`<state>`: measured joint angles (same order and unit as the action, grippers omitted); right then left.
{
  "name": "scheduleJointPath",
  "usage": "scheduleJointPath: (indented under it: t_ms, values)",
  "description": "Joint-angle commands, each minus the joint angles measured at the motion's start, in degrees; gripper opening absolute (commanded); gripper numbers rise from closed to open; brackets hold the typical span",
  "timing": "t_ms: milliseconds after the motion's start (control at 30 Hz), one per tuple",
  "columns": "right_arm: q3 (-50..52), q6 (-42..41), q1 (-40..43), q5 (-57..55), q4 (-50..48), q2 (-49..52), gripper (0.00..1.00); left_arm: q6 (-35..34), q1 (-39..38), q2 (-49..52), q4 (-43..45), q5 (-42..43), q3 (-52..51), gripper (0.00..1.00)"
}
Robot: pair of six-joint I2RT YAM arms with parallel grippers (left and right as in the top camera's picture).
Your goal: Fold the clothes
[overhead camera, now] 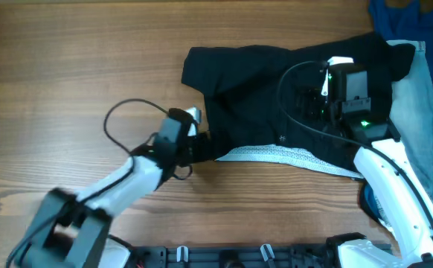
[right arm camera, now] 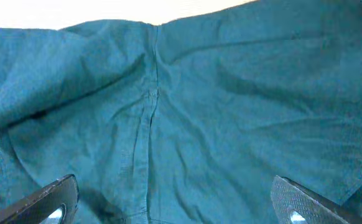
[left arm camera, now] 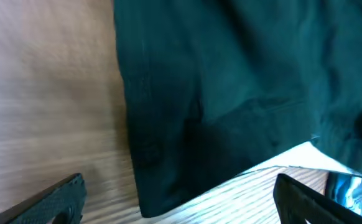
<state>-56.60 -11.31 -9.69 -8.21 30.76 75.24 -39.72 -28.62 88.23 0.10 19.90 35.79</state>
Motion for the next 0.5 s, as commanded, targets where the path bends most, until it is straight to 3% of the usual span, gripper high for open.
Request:
scheduleJointPath:
  t_ms: [0,33,67,100,133,233,300,400,467]
  values:
    - [-0.04,-0.74,0.04,-1.03,0.37,-0.94,1.00,-12.24,-3.34,7.30,4.50,0.68,0.72,0.90]
    - [-0.04,-0.74,0.04,-1.03,0.52,-0.94,1.00,-12.22,-4.09,8.83,5.81,0.68,0.72,0.78]
    - [-0.04,-0.72,0.04,-1.03,0.63,-0.94,1.00,-12.22,-4.55,9.40,6.14,0.70,0.72,0.44]
    - [-0.04,-0.72,0.04,-1.03,0.61,-0.94,1.00,-12.22,-4.79,9.40,6.14,0.79,0.72,0.20]
    - [-0.04,-0.72,0.04,-1.05,0.59,-0.94,1.00,-12.17,-4.79,9.18,6.12,1.77,0.72,0.04]
    - [-0.04,-0.72,0.04,-1.09,0.90,-0.94,1.00,-12.07,-2.25,7.54,2.19,2.16,0.72,0.04]
    - [-0.04,-0.74,0.04,-2.40,1.62,-0.94,1.00,-7.63,4.02,3.41,-4.72,2.12,0.79,0.04]
    - [-0.04,-0.76,0.04,-4.04,2.47,-0.94,1.00,3.96,18.78,-4.87,-16.74,-0.83,3.76,0.04]
    - [-0.04,-0.90,0.09,-4.02,3.02,-0.94,1.00,14.03,33.18,-10.38,-22.84,-4.61,11.10,0.04]
